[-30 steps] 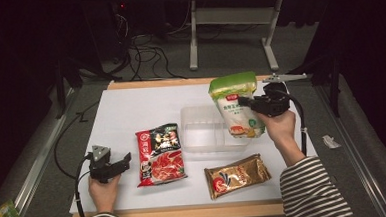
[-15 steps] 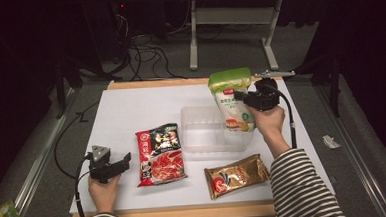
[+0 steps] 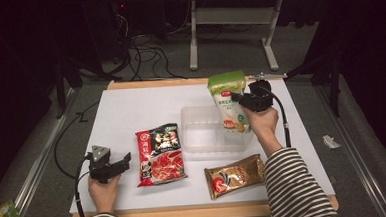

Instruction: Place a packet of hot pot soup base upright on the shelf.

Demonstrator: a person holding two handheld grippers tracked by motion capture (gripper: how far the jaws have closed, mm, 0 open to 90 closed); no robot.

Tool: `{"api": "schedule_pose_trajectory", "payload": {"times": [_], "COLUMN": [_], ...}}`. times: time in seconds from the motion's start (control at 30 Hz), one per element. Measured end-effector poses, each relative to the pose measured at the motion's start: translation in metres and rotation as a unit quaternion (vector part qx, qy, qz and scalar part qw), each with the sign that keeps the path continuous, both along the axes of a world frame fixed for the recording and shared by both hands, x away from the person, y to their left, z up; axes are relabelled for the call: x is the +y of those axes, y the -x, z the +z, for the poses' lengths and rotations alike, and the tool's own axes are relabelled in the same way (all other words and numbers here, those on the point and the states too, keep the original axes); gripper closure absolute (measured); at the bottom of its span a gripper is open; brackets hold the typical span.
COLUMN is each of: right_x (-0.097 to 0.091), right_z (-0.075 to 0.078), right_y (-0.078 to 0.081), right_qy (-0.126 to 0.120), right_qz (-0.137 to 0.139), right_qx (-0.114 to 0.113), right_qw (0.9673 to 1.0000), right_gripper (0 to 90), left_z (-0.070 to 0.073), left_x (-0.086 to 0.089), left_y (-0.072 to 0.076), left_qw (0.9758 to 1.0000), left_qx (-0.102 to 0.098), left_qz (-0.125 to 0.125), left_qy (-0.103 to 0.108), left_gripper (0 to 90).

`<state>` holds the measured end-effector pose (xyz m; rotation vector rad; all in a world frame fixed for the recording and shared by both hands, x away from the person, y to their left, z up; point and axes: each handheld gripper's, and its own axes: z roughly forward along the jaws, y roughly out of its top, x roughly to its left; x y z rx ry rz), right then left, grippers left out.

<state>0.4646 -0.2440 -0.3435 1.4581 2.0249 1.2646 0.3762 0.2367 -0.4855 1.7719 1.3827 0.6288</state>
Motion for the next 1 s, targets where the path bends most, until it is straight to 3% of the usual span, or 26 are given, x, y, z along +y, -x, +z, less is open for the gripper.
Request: {"api": "schedule_pose_trajectory", "payload": {"times": [0.47,0.67,1.0], "right_x": [-0.007,-0.005,-0.004], "right_z": [0.003,0.005,0.002], "right_y": [0.006,0.013,0.019], "right_qy": [0.008,0.038,0.066], "right_qz": [0.017,0.032,0.047], "right_qx": [0.004,0.005,0.019], "right_qw": [0.9998,0.9988,0.9965], "right_gripper": [83.8,83.8,83.8], "left_z": [0.000,0.000,0.000], "left_x": [0.000,0.000,0.000], "left_y": [0.000,0.000,0.000], "left_qw": [1.0000,1.0000,1.0000], "left_qx": [-0.001,-0.001,-0.001], "left_qz": [0.000,0.001,0.001], "left_qy": [-0.001,-0.001,-0.001], "left_gripper": [21.0,20.9,20.8]}}
